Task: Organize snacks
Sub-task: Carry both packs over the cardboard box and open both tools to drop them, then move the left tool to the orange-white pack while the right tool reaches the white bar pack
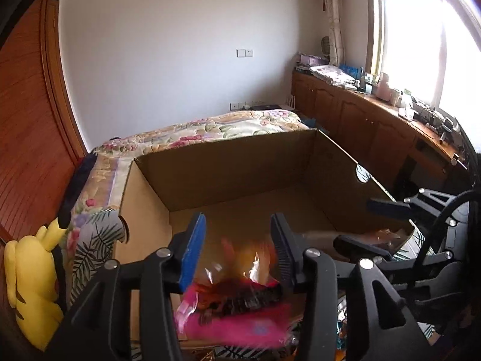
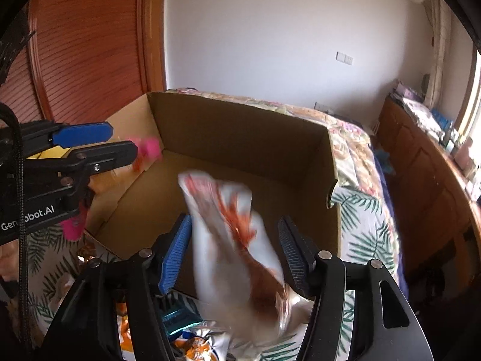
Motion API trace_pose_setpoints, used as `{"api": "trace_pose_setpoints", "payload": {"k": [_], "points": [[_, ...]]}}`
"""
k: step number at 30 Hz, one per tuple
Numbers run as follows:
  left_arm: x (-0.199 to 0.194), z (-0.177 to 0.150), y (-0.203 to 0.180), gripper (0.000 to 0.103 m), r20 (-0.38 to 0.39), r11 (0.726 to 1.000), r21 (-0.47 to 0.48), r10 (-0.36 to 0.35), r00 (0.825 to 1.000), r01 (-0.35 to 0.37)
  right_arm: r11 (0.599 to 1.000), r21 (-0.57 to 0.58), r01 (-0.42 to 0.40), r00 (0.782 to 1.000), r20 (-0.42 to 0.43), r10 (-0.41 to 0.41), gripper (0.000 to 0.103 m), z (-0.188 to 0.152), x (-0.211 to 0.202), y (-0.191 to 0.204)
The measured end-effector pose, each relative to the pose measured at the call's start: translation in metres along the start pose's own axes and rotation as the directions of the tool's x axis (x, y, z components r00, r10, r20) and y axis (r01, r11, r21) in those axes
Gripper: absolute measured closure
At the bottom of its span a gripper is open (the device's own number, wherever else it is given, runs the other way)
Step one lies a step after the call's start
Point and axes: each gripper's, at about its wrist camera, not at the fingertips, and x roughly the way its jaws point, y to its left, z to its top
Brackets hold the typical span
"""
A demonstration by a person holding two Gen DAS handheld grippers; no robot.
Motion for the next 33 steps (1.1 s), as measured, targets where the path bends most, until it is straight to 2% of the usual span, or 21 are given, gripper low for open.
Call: {"api": "trace_pose_setpoints", "payload": {"k": [3,7,13,20,27,33], "points": [[-0.006,0.000,0.001,0.054,0.016,1.000,0.003,-0.005,1.000,0.005,1.000,0.003,0.018,1.000,0.018,-0.018,0.035,0.001,-0.003,0.002],[-0.016,-0.004,0.004,0.053,0.037,1.000,-0.004,-0.029,0.999,0.029,1.000,0.024,-0.014,0.998,0.055,0.013,0.035,-0.002,-0.017,0.003],[-0.038,-0.020,-0.001,0.052,0.058,0.998,0.035,-0.062,0.996,0.060,0.998,0.030,-0.051,0.993,0.107,0.048,0.035,-0.016,-0.043,0.007],[-0.059,-0.046,-0.002,0.052,0.054,0.993,0.047,-0.115,0.992,0.112,0.997,0.008,-0.079,0.986,0.146,0.077,0.035,-0.046,-0.074,0.014],[-0.077,-0.081,0.001,0.052,0.049,0.986,0.046,-0.162,0.986,0.160,0.997,0.001,-0.084,0.988,0.134,0.083,0.035,-0.087,-0.085,0.019],[-0.087,-0.104,0.000,0.052,0.032,0.982,0.066,-0.178,0.984,0.176,0.997,0.018,-0.071,0.995,0.077,0.069,0.040,-0.120,-0.066,0.008]]}}
